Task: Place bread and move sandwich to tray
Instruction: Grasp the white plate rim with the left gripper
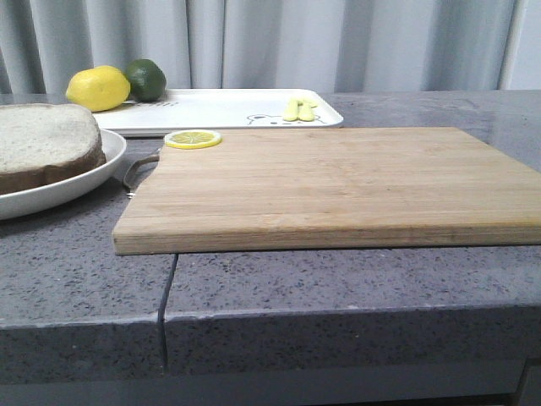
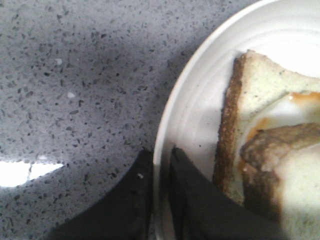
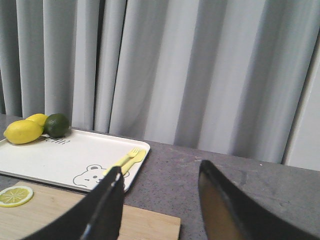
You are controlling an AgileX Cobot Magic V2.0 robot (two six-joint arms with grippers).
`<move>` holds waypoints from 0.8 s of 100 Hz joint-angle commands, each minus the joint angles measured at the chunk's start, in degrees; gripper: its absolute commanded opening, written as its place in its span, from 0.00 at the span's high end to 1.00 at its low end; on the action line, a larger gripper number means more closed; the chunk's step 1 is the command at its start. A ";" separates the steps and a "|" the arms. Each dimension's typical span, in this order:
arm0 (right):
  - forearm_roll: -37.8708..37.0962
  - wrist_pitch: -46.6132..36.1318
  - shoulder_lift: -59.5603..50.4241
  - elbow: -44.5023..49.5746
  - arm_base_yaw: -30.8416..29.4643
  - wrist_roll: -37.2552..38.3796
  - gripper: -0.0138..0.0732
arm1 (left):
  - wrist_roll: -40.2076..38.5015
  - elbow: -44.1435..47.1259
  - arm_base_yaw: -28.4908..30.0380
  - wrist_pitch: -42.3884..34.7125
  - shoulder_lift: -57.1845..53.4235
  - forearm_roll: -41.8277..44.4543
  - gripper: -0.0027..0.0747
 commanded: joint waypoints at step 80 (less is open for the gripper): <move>-3.50 1.34 0.25 -1.51 -0.28 -0.39 0.43 | 0.11 -6.00 0.05 4.78 -2.55 -6.73 0.99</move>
